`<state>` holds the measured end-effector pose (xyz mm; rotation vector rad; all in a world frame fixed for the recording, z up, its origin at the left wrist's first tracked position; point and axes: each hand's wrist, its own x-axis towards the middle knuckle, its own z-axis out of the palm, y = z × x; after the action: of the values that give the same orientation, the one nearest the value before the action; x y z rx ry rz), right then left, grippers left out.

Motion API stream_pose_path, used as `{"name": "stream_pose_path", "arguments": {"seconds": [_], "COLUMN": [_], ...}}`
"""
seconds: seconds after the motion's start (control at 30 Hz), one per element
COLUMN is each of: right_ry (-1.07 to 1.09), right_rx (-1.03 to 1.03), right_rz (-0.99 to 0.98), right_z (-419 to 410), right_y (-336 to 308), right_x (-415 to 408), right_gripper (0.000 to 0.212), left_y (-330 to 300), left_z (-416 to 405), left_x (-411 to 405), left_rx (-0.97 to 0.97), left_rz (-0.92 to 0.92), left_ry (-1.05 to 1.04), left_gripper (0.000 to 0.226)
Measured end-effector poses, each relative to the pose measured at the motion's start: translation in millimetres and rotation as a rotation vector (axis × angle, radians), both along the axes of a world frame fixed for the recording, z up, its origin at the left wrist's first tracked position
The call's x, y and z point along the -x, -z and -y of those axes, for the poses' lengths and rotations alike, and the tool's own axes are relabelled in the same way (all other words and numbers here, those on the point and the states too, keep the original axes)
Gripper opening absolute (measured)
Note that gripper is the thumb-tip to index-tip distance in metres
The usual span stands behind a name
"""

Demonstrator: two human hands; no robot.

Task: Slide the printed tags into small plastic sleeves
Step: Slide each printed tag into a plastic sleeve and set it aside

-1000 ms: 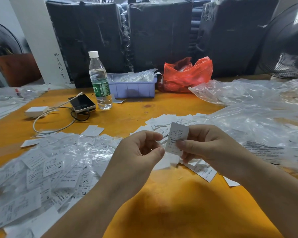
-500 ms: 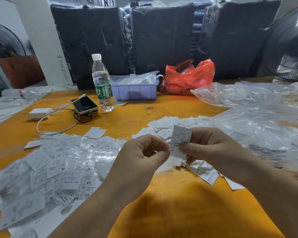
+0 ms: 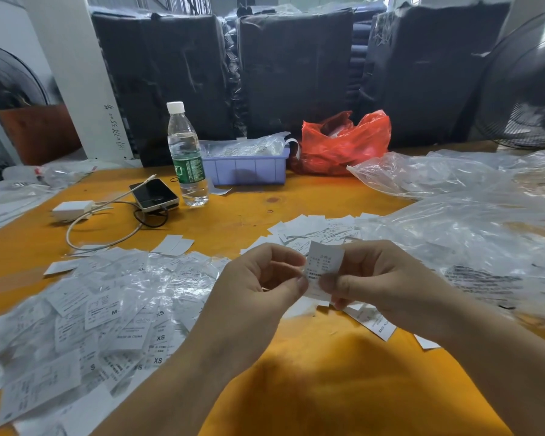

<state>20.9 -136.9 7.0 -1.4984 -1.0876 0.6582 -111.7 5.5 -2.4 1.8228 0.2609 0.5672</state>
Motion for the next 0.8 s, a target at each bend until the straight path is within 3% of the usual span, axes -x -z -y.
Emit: {"name": "stream_pose_path", "arguments": {"seconds": [0.5, 0.67, 0.8], "right_ry": [0.078, 0.113, 0.078], "right_rx": [-0.106, -0.092, -0.073], "right_rz": [-0.056, -0.039, -0.088], "right_z": [-1.6, -1.2, -1.1], "right_y": [2.0, 1.5, -0.3], "right_x": [2.4, 2.2, 3.6], "right_gripper": [0.029, 0.036, 0.038], "left_y": [3.3, 4.0, 3.6], "left_z": [1.3, 1.6, 2.0], "left_x": [-2.4, -2.2, -2.0], "left_rx": [0.205, 0.179, 0.177], "left_rz": [-0.029, -0.031, -0.009], "left_ry": [0.084, 0.129, 0.09], "left_gripper": [0.017, 0.004, 0.009]}}
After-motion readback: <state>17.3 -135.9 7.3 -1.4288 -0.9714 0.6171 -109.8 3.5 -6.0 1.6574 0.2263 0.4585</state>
